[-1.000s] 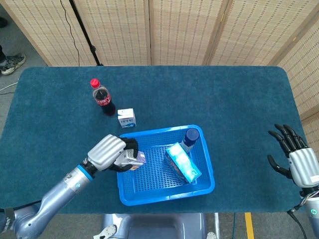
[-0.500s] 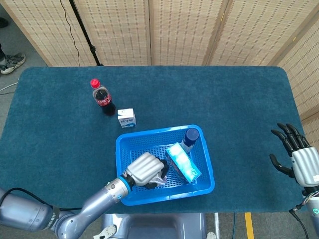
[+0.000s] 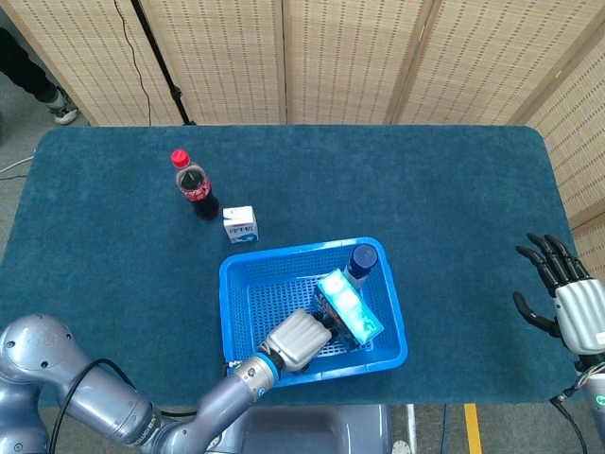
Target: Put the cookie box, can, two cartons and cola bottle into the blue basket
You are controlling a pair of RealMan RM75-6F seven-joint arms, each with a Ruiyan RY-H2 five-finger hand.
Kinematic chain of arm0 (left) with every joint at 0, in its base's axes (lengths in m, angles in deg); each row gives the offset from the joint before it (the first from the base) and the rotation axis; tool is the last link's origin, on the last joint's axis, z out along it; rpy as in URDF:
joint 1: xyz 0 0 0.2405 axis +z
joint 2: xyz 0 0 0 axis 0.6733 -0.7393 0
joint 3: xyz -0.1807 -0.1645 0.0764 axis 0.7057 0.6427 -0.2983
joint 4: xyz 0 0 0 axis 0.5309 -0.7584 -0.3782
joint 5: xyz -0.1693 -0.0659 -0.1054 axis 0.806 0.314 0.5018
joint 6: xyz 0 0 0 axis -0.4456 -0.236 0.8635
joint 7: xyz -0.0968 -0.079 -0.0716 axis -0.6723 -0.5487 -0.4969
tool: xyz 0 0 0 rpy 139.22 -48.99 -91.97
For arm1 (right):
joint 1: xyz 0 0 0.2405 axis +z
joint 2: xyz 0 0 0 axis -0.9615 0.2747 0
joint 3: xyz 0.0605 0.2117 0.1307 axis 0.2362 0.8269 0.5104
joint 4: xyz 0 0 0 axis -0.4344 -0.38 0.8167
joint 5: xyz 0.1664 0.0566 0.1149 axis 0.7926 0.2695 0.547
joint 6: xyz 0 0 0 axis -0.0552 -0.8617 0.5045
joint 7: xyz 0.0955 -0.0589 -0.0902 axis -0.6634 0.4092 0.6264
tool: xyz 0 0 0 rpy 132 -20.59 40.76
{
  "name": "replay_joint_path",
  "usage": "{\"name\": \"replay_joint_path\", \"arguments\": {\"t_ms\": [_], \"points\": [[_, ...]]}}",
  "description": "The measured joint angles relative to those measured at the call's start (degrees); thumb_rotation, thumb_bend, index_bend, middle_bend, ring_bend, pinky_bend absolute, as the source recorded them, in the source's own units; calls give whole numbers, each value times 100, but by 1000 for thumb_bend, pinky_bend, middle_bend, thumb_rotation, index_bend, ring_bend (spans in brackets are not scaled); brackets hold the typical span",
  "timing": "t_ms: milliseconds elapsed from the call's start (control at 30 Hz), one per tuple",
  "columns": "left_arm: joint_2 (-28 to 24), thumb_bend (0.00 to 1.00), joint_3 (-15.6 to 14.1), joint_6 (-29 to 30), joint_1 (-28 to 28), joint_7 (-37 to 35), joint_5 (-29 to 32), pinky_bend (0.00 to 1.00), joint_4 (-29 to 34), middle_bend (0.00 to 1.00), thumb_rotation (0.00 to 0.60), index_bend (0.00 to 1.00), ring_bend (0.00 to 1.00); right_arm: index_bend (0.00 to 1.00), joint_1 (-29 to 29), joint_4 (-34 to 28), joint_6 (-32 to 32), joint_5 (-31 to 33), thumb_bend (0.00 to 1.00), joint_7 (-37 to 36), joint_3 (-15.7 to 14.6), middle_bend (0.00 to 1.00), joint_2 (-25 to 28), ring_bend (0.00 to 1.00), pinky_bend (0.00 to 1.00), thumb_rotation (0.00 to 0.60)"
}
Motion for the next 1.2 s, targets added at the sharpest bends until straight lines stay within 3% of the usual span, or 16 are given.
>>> {"name": "replay_joint_path", "arguments": {"t_ms": [367, 700, 933, 1033, 1200], "points": [[-627, 277, -47, -353, 98, -512, -164, 309, 284, 0, 600, 0, 0, 167, -11, 3, 8, 21, 387, 8, 21, 110, 6, 79, 211, 600], [-1709, 276, -88, -683, 819, -1724, -1449, 300, 691, 0, 600, 0, 0, 169, 9, -2, -29, -35, 387, 65, -8, 110, -16, 79, 211, 600], [-2323, 200, -187, -708, 1427, -2415, -2756, 30, 563, 0, 600, 0, 0, 169, 7, -50, -13, -69, 387, 125, -20, 110, -17, 79, 211, 600], [-2535, 187, -289, -710, 1675, -2648, -3235, 0, 231, 0, 600, 0, 0, 169, 6, -67, -13, -77, 387, 140, -25, 110, -15, 79, 211, 600], [-2653, 185, -299, -665, 1836, -2815, -3288, 0, -348, 0, 600, 0, 0, 169, 6, -79, -18, -82, 386, 151, -28, 110, -12, 79, 211, 600]]}}
